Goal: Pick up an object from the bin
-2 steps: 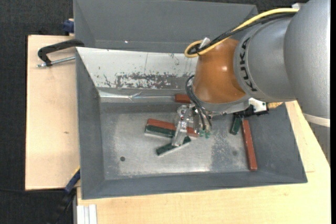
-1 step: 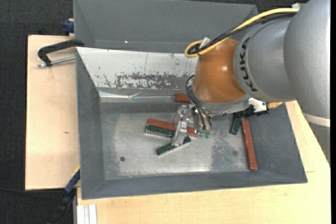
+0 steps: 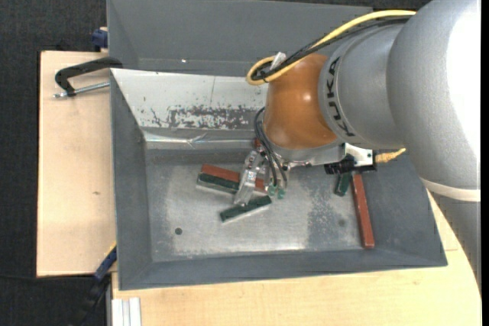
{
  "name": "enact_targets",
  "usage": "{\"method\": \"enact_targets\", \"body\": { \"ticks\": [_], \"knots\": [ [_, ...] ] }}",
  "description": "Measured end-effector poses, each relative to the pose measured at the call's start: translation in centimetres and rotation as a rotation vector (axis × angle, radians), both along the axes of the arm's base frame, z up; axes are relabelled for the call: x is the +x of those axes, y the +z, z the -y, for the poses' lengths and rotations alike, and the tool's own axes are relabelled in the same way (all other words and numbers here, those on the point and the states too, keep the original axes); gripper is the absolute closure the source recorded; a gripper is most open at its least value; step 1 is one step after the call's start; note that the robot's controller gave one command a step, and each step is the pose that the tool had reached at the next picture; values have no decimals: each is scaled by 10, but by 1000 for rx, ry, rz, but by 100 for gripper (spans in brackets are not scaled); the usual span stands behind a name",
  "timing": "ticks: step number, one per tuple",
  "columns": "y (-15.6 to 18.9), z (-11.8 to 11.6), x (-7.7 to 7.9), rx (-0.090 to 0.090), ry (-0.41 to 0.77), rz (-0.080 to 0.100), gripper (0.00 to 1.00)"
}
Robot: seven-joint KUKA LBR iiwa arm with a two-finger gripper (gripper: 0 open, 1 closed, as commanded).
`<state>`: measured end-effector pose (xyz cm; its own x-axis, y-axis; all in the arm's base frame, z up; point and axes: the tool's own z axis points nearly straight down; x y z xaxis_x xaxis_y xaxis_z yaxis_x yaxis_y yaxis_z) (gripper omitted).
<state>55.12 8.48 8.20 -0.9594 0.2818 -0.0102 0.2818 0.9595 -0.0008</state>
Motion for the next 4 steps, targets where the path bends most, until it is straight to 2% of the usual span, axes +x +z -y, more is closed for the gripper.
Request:
{"method": "enact_targets", "body": {
  "ticks": [1,2,3,4],
  "knots": [
    [-3,-31,6,6,-114,5,100],
    [39,-40,-7,4,-79,-10,100],
    [56,-71,-8,7,79,7,100],
    [30,-100,-4,3,487,-7,100]
  ]
}}
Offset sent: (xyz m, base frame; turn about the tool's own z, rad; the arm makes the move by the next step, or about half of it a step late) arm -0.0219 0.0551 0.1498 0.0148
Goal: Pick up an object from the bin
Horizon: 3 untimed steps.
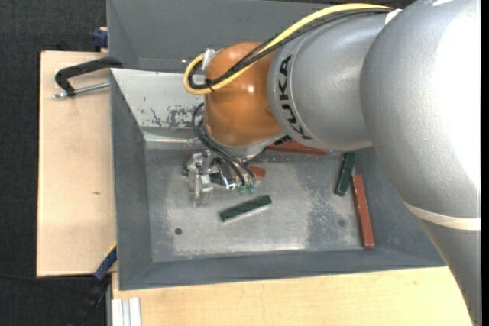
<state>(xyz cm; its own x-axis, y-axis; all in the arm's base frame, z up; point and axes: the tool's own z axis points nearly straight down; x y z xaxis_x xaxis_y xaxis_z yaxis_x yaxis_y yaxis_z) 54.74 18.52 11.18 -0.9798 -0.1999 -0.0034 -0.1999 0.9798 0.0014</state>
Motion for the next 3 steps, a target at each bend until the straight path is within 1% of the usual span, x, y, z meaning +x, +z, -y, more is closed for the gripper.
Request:
{"method": "enact_targets", "body": {
  "ticks": [1,2,3],
  "knots": [
    [1,-23,-4,1,118,3,100],
    [34,-38,-40,0,-175,-2,0],
    [34,-38,-40,0,-176,-2,0]
  ]
}}
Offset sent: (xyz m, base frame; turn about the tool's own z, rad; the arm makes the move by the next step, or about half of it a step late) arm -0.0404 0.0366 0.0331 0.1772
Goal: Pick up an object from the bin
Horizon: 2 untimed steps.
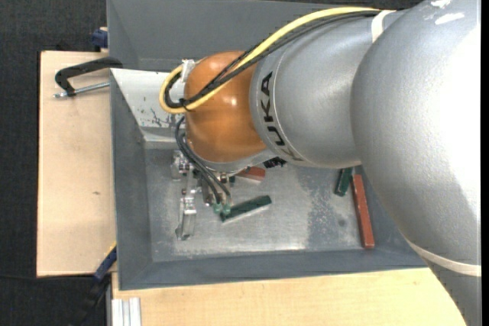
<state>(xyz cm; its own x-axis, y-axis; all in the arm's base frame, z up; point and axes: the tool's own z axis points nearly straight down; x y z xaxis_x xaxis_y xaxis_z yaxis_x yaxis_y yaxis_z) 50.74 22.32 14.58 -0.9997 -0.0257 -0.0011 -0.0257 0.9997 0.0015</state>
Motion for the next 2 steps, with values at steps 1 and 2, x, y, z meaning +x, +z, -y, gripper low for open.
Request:
{"method": "enact_targets", "body": {
  "ticks": [1,2],
  "knots": [
    [13,18,22,2,-68,3,0],
    [3,72,70,2,-84,6,0]
  ]
}}
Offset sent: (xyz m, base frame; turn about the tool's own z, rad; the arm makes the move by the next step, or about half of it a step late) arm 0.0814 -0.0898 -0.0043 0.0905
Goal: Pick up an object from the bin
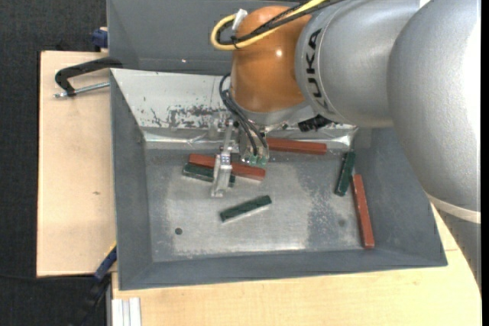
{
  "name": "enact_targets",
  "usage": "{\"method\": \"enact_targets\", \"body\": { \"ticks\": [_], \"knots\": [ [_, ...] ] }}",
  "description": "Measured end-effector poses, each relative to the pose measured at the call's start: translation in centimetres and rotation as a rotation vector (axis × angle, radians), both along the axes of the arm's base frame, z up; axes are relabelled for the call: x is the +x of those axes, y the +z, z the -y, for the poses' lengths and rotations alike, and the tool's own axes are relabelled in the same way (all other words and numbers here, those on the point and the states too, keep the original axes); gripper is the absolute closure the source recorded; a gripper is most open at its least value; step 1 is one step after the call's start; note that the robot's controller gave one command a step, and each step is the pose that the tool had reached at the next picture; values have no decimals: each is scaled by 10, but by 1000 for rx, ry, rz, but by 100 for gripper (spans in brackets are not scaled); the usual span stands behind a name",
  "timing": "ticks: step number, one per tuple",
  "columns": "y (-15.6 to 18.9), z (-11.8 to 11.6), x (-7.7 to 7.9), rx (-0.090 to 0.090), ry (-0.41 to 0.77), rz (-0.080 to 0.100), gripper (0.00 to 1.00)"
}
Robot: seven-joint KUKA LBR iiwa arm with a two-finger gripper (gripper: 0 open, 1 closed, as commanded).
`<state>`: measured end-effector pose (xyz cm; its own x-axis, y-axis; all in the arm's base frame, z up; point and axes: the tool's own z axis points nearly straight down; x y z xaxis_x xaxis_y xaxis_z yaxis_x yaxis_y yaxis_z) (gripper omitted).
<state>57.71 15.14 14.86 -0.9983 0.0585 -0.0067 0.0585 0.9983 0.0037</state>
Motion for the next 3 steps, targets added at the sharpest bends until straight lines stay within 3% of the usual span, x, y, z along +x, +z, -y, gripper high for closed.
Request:
{"method": "enact_targets", "body": {
  "ticks": [1,2,3],
  "knots": [
    [-56,5,7,-2,-11,2,0],
    [-77,35,1,-3,60,-5,100],
    [-77,35,1,-2,60,-5,100]
  ]
}}
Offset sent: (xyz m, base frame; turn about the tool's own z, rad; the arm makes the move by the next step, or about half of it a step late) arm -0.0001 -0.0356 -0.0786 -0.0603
